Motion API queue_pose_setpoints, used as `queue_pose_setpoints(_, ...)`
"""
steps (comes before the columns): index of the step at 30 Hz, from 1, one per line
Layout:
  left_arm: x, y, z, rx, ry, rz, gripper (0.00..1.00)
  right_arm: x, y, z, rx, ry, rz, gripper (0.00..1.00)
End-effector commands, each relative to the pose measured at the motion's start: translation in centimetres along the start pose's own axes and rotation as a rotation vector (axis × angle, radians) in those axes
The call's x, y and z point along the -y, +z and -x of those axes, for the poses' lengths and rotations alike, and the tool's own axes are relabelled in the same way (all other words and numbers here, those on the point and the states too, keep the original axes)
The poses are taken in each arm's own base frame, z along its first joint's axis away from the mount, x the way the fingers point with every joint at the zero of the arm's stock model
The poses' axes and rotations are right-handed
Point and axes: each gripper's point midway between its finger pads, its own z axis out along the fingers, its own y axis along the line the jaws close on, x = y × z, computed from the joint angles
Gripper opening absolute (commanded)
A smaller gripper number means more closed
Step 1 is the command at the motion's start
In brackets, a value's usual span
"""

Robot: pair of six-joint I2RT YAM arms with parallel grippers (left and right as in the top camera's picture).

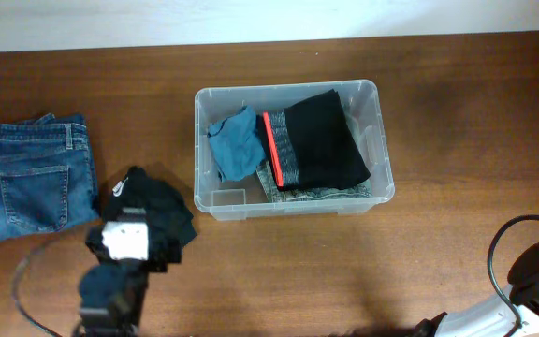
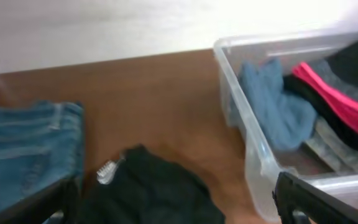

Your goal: Pack container

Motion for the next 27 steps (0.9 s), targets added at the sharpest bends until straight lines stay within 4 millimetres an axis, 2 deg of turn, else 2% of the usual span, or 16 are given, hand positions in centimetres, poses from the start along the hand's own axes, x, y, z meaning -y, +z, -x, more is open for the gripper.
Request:
queue_pose_setpoints(1,-1.5,1.1,3.3,-0.191,0.037,0.041,0.99,0.3,0.0,0.1,0.006,0.006,-0.014,0.99)
queue_pose_setpoints(4,-1.4,2.6,5.6,-0.409,0.045,0.004,0.99,0.3,0.0,0.1,0.006,0.006,-0.014,0.99)
queue_pose_setpoints(7,-1.4,3.2,5.8,-0.546,0.053,-0.01,0.99,0.3,0.0,0.1,0.006,0.005,-0.014,0.99)
queue_pose_setpoints(9,-0.8,3.9,5.3,-0.592,0.039,-0.041,0.99,0.3,0.0,0.1,0.006,0.005,-0.014,0.99)
queue_pose_setpoints(13,-1.0,4.8,2.0,-0.744,-0.244,0.059,0.99,0.3,0.0,0.1,0.006,0.006,-0.014,0.99)
queue_pose_setpoints(16,-1.4,5.7,-0.1,-0.824,-0.364,0.127,0.99,0.3,0.0,0.1,0.006,0.005,-0.014,0.99)
queue_pose_setpoints(20,-1.4,7.1,-3.5,-0.942,-0.448,0.191,1.0,0.3,0.0,0.1,0.006,0.005,-0.014,0.99)
queue_pose_setpoints(22,-1.3,8.1,-5.1,-0.97,-0.476,0.213,0.99,0.3,0.0,0.1,0.006,0.006,-0.014,0.99)
queue_pose_setpoints(27,-1.5,9.0,-8.4,-1.001,-0.514,0.259,0.99,0.3,0.0,0.1,0.006,0.005,-0.014,0.99)
